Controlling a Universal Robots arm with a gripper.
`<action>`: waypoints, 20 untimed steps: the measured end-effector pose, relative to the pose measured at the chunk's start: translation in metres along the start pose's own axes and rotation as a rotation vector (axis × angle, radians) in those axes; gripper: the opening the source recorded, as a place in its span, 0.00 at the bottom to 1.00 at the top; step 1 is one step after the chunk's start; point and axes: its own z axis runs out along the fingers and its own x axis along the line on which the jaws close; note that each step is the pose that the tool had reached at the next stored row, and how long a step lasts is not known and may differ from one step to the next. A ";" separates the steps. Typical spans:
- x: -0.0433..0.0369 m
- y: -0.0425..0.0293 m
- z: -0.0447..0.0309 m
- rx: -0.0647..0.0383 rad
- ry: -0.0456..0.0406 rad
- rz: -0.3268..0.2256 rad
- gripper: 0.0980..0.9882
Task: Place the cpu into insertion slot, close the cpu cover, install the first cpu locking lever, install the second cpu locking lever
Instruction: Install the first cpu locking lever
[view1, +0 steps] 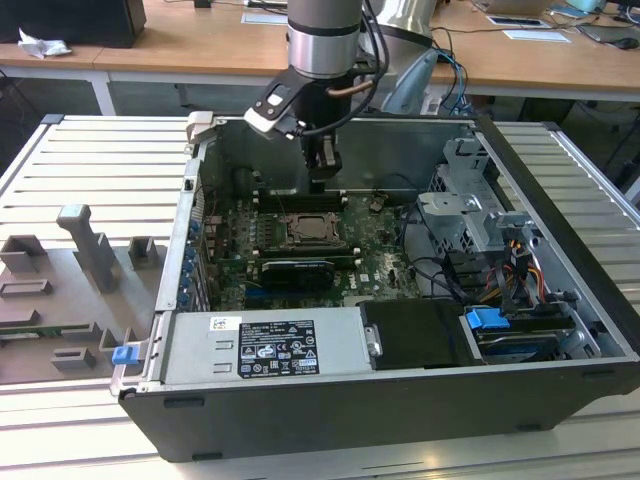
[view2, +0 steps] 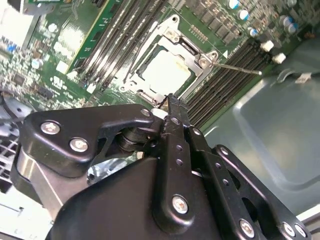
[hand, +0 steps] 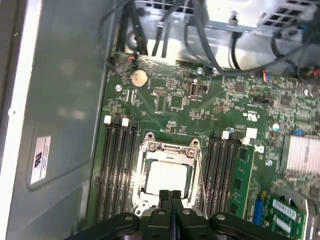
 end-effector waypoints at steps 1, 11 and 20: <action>0.0000 0.0000 0.0000 0.000 -0.0019 -0.013 0.01; 0.0000 -0.0001 0.0000 0.000 -0.0039 -0.088 0.01; 0.0000 0.0000 0.0000 -0.001 -0.0002 -0.248 0.01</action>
